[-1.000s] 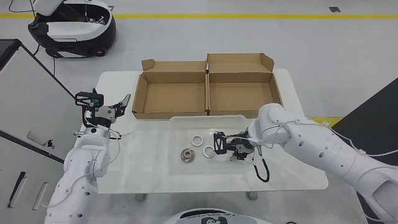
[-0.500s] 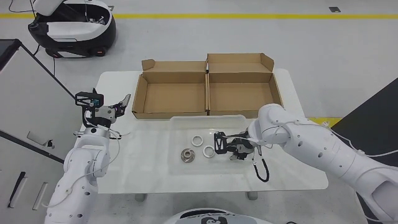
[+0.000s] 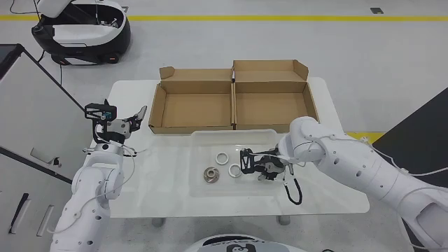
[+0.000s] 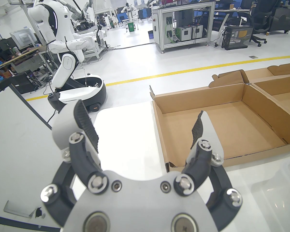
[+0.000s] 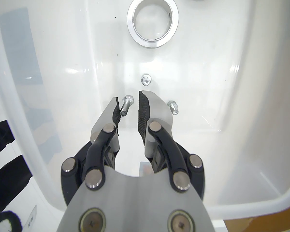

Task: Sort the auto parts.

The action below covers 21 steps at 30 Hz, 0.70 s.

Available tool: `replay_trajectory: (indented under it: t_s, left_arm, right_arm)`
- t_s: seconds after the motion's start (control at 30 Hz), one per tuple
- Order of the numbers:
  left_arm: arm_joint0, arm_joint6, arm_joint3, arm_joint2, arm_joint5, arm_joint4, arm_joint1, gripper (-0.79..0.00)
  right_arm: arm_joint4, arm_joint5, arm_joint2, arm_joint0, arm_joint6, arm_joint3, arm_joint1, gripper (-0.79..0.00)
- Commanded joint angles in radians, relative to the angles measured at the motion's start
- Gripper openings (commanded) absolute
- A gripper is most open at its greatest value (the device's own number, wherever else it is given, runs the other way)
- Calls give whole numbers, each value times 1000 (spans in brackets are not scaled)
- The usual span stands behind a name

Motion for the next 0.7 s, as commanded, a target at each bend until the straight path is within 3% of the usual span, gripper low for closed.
replay_trajectory:
  t_s: [0.0,0.1,0.67]
  left_arm:
    - [0,0,0,0,0,0,0,0]
    - [0,0,0,0,0,0,0,0]
    - [0,0,0,0,0,0,0,0]
  right_arm:
    - [-1,0,-1,0,0,3,-1,-616]
    - [0,-3,-2,0,4,6,-4,-779]
    - [44,27,64,5,26,-52,17,-785]
